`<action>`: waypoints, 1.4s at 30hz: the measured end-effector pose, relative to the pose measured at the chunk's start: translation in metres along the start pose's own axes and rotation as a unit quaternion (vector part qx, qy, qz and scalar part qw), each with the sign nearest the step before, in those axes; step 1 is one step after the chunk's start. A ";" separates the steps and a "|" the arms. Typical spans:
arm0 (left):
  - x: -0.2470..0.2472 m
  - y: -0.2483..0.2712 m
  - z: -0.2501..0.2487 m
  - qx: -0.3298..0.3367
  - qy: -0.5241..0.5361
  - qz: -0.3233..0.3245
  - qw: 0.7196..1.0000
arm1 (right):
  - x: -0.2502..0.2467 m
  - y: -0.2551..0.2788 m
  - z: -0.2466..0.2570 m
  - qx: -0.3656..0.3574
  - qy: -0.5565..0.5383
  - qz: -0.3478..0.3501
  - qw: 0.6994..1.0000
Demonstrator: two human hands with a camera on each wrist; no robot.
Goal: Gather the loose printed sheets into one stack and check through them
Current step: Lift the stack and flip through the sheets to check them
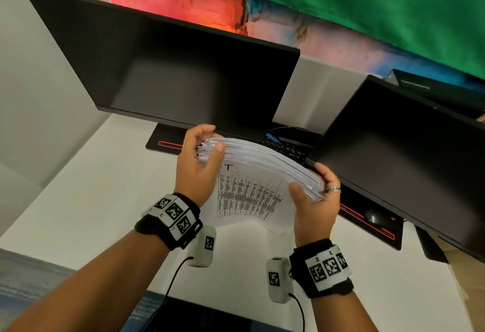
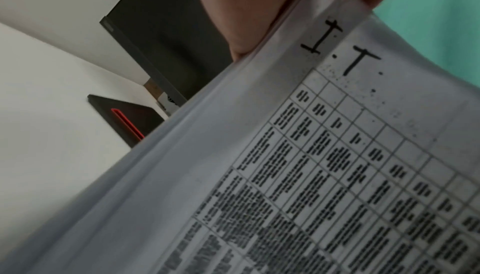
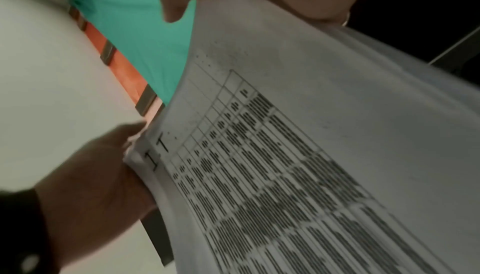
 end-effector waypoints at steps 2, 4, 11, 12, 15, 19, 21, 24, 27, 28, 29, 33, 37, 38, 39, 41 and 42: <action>-0.001 0.001 0.002 -0.019 0.014 0.011 1.000 | 0.000 0.003 -0.010 0.040 0.019 0.023 0.999; -0.002 0.001 0.001 -0.048 0.034 0.020 0.998 | 0.000 0.003 -0.014 0.088 0.036 0.024 0.995; -0.024 -0.022 -0.040 0.051 -0.295 0.281 0.912 | 0.007 -0.016 0.050 -0.133 0.206 0.132 0.960; -0.019 -0.022 -0.044 0.065 -0.335 0.305 0.889 | 0.015 -0.016 0.062 -0.163 0.243 0.165 0.942; -0.009 -0.019 -0.040 0.061 -0.305 0.313 0.897 | 0.035 -0.019 0.084 -0.244 0.316 0.198 0.895; -0.029 -0.018 -0.029 -0.008 -0.216 0.231 0.949 | 0.023 -0.021 0.065 -0.264 0.410 0.013 0.873; -0.043 -0.018 -0.027 -0.055 -0.174 0.175 0.967 | 0.007 -0.014 0.039 -0.160 0.388 -0.091 0.903; -0.060 -0.019 -0.025 -0.138 -0.047 0.063 0.987 | -0.005 -0.007 -0.006 0.020 0.370 -0.090 0.925; -0.058 -0.021 -0.022 -0.176 0.147 -0.007 0.973 | 0.008 -0.004 -0.021 0.138 0.189 0.038 0.972; -0.053 -0.021 -0.020 -0.187 0.208 -0.011 0.960 | 0.015 -0.005 -0.019 0.167 0.076 0.066 0.981; -0.048 -0.020 -0.017 -0.197 0.261 -0.007 0.945 | 0.022 -0.008 -0.018 0.197 -0.040 0.083 0.976; -0.025 -0.009 -0.002 -0.257 0.362 0.013 0.896 | 0.044 -0.013 0.000 0.232 -0.320 0.067 0.916; -0.017 0.007 0.013 -0.306 0.369 0.029 0.877 | 0.043 -0.008 0.013 0.210 -0.334 0.001 0.919; -0.019 0.008 0.014 -0.310 0.363 0.029 0.878 | 0.040 -0.007 0.014 0.209 -0.317 -0.002 0.925; -0.021 0.007 0.015 -0.314 0.356 0.026 0.880 | 0.034 -0.009 0.015 0.206 -0.299 -0.001 0.932; -0.032 -0.003 0.016 -0.324 0.330 0.004 0.887 | 0.019 -0.013 0.017 0.199 -0.267 0.011 0.943; -0.041 -0.009 0.017 -0.325 0.305 -0.002 0.895 | 0.011 -0.016 0.017 0.193 -0.254 0.021 0.947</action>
Point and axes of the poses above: each hand's wrist, its own y-axis away from the middle knuckle, its own x-axis out of the palm, z = x × y, the point moved 2 cm from there along -y, towards the middle knuckle, and after that the axes turned 7 degrees about y, right-handed, at the moved point
